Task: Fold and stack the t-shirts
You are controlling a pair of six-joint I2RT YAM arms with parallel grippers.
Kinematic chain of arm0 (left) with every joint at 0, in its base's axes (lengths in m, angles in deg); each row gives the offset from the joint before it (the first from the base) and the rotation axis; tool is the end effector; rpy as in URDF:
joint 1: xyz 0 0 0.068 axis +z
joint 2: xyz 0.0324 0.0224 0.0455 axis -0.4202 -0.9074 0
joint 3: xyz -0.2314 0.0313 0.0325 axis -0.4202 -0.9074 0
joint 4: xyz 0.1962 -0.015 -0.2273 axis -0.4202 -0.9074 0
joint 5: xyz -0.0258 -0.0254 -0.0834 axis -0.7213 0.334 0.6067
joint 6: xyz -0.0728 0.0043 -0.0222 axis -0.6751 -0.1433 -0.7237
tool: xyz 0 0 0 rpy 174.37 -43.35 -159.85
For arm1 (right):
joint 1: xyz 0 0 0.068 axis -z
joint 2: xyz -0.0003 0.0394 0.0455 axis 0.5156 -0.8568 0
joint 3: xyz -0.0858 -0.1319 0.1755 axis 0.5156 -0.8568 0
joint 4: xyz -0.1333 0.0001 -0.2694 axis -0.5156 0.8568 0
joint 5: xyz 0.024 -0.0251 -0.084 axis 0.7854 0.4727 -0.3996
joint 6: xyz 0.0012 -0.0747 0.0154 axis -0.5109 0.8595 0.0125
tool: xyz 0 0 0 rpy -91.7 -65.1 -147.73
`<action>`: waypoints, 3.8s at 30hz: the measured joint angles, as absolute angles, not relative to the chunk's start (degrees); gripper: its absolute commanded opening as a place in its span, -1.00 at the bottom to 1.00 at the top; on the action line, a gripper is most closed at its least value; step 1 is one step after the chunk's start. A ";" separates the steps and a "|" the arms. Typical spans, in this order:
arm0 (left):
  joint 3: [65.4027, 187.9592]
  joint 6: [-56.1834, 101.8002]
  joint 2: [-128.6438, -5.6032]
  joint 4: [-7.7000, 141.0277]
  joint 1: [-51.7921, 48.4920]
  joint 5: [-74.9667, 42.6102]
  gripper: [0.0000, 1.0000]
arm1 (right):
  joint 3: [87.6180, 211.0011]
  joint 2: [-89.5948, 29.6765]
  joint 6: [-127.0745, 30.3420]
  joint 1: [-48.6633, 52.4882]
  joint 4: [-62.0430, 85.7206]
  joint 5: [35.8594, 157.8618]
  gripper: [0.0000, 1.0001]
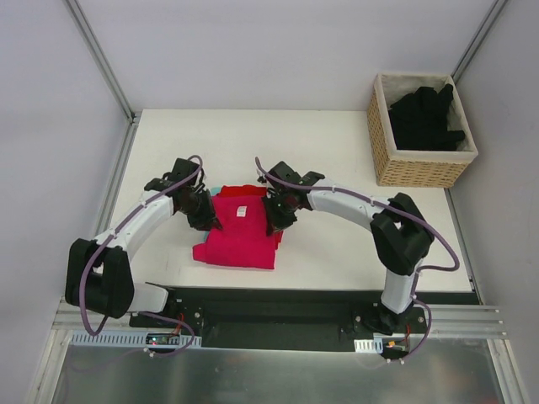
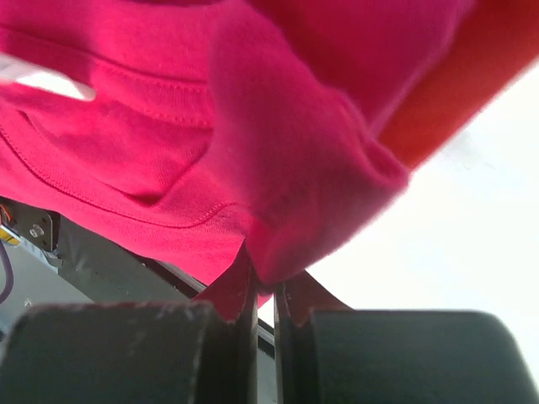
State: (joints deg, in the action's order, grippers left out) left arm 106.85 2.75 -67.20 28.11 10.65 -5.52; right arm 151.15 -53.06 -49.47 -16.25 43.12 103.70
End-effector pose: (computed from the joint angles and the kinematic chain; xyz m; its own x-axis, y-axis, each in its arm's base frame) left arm 0.3040 -0.0984 0.1578 -0.9170 -0.2798 -0.2842 -0.1056 0.8575 -0.5035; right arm 0.2793 0.3264 0.1405 -0.6835 -0.5439 -0.4869 -0.7125 0.6420 0.2831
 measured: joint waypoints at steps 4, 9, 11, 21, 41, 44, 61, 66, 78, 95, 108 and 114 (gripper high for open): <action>106.85 1.94 -70.92 28.14 10.68 -7.05 -1.00 | 152.33 -57.39 -49.98 -16.12 42.51 106.52 -0.99; 106.87 1.50 -75.51 28.22 10.70 -8.21 -0.35 | 154.34 -60.01 -50.11 -15.81 43.17 108.64 -0.99; 106.94 1.50 -76.69 28.24 10.70 -8.21 0.01 | 155.15 -60.95 -50.00 -15.79 43.58 109.25 -0.99; 108.92 2.23 -76.75 25.62 11.02 -9.98 0.25 | 155.43 -61.61 -49.43 -15.37 44.32 109.69 -0.99; 96.64 0.15 -60.58 20.92 11.05 -11.64 -0.01 | 156.39 -61.61 -47.88 -15.33 46.03 110.13 -0.99; 95.24 -0.29 -60.75 22.87 11.05 -11.60 -0.05 | 156.39 -61.61 -47.68 -15.33 46.07 110.26 -0.99; 97.23 1.42 -65.26 26.39 11.02 -13.06 -0.17 | 156.55 -61.61 -46.37 -15.31 46.62 110.52 -0.98; 97.23 2.73 -66.00 26.61 11.02 -14.72 -0.17 | 156.94 -61.61 -45.72 -15.31 47.36 110.74 -0.99; 97.23 5.96 -66.02 29.58 11.02 -16.08 -0.18 | 157.70 -61.61 -45.08 -15.31 48.94 111.00 -0.99; 95.11 7.69 -66.61 37.38 11.05 -11.99 -0.46 | 157.92 -61.61 -45.08 -15.22 49.98 110.98 -0.99; 94.96 8.26 -66.13 38.19 11.02 -10.90 -1.00 | 159.02 -61.61 -45.13 -15.22 51.03 110.98 -0.99; 94.96 8.39 -64.69 37.91 11.02 -10.96 -1.00 | 159.30 -61.61 -45.13 -15.22 51.23 110.96 -0.98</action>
